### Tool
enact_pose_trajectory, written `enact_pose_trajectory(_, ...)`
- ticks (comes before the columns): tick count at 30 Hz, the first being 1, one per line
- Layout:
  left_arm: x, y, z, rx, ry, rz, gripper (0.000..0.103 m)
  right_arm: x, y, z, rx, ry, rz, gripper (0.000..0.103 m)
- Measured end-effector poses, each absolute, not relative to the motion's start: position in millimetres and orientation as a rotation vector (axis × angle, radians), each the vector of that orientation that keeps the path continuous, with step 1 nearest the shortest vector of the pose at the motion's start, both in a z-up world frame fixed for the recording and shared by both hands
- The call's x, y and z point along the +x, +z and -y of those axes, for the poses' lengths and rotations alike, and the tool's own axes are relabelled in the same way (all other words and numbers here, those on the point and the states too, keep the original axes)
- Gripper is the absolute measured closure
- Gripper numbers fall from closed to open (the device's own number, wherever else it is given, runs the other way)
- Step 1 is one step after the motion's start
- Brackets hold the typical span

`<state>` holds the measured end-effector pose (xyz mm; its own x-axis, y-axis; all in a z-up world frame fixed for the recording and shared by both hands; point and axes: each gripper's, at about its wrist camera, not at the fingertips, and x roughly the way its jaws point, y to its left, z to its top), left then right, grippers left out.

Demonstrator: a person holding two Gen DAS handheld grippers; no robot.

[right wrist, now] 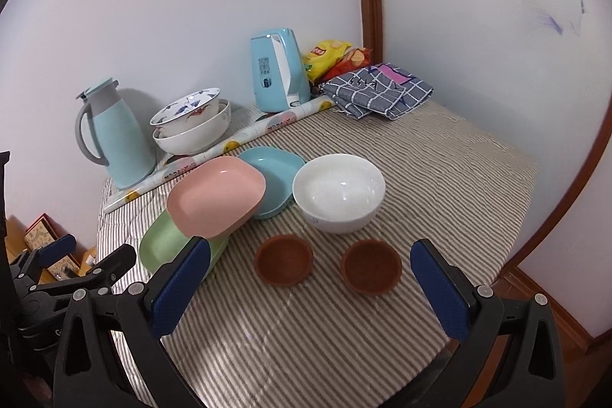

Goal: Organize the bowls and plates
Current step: 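Move the left tool toward the rim of the pink square plate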

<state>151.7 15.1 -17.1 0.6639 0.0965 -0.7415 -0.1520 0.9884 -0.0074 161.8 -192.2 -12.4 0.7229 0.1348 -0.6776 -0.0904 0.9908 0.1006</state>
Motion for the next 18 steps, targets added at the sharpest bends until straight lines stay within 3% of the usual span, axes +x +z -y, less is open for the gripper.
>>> enact_pose_trajectory(14, 212, -50, -55, -0.244, 0.161, -0.881, 0.001, 236, -35, 157, -0.002, 0.222, -0.776, 0.002)
enact_pose_trajectory(18, 235, -71, -67, -0.274, 0.169, -0.954, 0.027, 261, -42, 141, -0.055, 0.260, -0.790, 0.010)
